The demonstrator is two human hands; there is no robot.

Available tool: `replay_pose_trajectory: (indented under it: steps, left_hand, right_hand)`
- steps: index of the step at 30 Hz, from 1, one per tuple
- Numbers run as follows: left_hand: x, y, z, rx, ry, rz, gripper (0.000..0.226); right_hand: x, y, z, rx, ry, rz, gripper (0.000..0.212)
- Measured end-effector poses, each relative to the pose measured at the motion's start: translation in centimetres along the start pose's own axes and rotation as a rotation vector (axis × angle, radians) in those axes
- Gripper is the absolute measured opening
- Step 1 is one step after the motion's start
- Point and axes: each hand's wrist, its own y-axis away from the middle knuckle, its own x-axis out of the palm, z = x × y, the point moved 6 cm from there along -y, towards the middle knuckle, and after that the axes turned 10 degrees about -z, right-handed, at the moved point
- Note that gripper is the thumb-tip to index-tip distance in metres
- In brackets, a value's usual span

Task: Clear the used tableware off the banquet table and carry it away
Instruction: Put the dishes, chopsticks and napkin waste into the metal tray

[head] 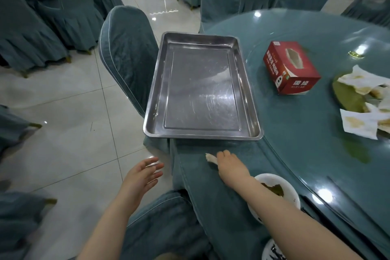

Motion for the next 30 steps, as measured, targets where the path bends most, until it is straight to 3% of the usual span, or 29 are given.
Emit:
replay_pose_trajectory:
  steps: [12, 19, 22, 25, 30]
  left_hand:
    - [2.3, 0.7, 0.5, -0.030, -0.008, -0.018, 0.024]
    - [3.5, 0.3, -1.1, 0.005, -0.029, -0.016, 0.025]
    - [3.9, 0.2, -2.4, 0.131, -0.032, -0.058, 0.028]
    - [4.8, 0.0, -4.2, 0.334, -0.101, -0.106, 0.037]
    - [7.6, -2.2, -6.0, 0.661, -0.526, -0.103, 0.051]
  right_hand:
    - [-0.3, -0.2, -1.1, -0.053, -0.064, -0.015, 0.023]
    - [0.0, -0.3, -0.8, -0.040, -0.113, 0.064, 0.047]
    - [0.1, -0.2, -1.0, -0.063, -0.119, 0.087, 0.042]
    - [-0.1, -0.1, -0.7, -0.112, -0.116, 0.060, 0.024]
    - [-4.4, -1.6, -0.6, -0.099, -0.399, -0.241, 0.016]
